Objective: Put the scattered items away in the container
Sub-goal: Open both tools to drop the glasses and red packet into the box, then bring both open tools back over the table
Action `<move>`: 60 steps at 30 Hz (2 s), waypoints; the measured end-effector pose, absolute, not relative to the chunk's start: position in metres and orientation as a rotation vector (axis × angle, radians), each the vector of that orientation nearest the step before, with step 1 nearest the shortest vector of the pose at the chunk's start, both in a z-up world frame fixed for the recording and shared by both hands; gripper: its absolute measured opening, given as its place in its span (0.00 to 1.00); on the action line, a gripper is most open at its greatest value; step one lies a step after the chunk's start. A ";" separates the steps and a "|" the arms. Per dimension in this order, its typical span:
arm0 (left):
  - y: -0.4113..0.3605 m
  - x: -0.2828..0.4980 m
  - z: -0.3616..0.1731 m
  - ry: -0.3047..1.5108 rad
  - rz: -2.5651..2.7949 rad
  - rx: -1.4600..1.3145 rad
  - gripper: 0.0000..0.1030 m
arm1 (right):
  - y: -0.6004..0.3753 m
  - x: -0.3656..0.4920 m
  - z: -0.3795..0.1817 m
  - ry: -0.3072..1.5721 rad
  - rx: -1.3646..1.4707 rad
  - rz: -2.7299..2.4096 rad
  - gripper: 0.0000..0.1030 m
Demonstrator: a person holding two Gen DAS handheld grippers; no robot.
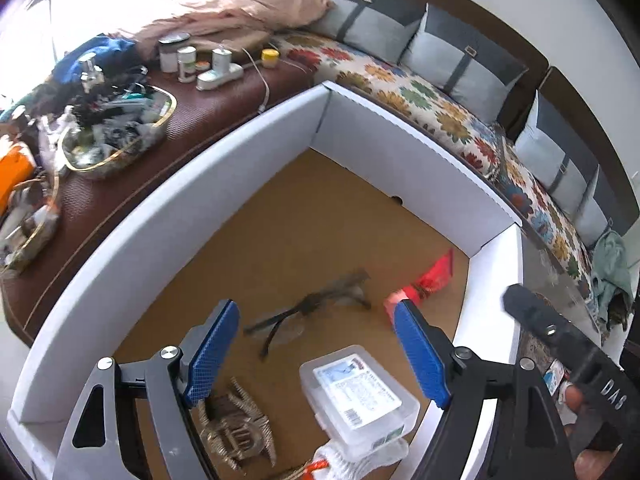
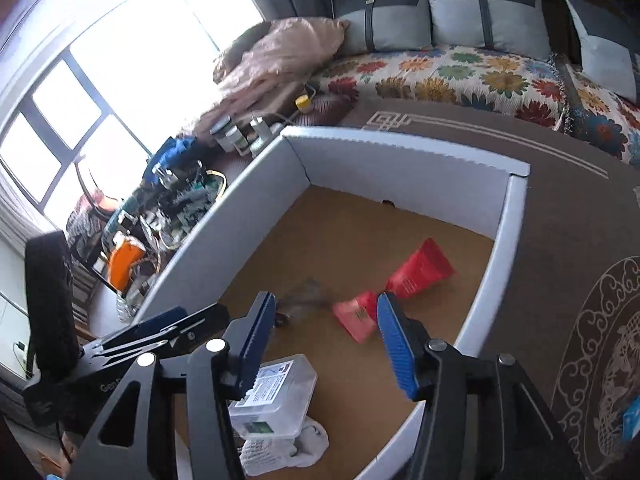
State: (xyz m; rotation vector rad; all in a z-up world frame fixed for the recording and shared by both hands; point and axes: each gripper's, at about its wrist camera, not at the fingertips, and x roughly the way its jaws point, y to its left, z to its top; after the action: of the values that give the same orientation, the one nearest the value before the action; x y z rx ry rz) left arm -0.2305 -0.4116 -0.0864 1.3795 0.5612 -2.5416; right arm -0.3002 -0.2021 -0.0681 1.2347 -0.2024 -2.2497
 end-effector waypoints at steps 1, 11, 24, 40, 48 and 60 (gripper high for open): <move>-0.410 -0.224 -0.083 0.552 -2.545 1.359 0.77 | -0.196 -0.296 -0.066 -0.218 1.219 -2.258 0.53; -0.352 -0.164 -0.037 0.389 -2.658 1.214 0.77 | -0.131 -0.230 -0.052 -0.305 1.123 -2.299 0.53; -0.205 -0.089 0.019 0.223 -2.872 1.037 0.83 | -0.002 -0.121 -0.075 -0.291 1.160 -2.420 0.53; -0.095 -0.070 0.006 0.126 -2.946 1.181 0.84 | 0.130 -0.048 -0.093 -0.520 1.156 -2.549 0.53; -0.058 -0.074 -0.098 0.229 -2.862 1.567 0.84 | 0.176 -0.014 -0.118 -0.517 1.116 -2.656 0.53; -0.008 -0.086 -0.143 0.146 -2.877 1.712 0.84 | 0.266 -0.072 -0.148 -0.838 1.262 -2.699 0.53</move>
State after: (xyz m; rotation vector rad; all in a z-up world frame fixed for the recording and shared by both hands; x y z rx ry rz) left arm -0.0855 -0.0075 -0.1432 1.7118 0.1461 -2.8769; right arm -0.0717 0.2665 -0.1476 1.2620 -0.8377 -2.6992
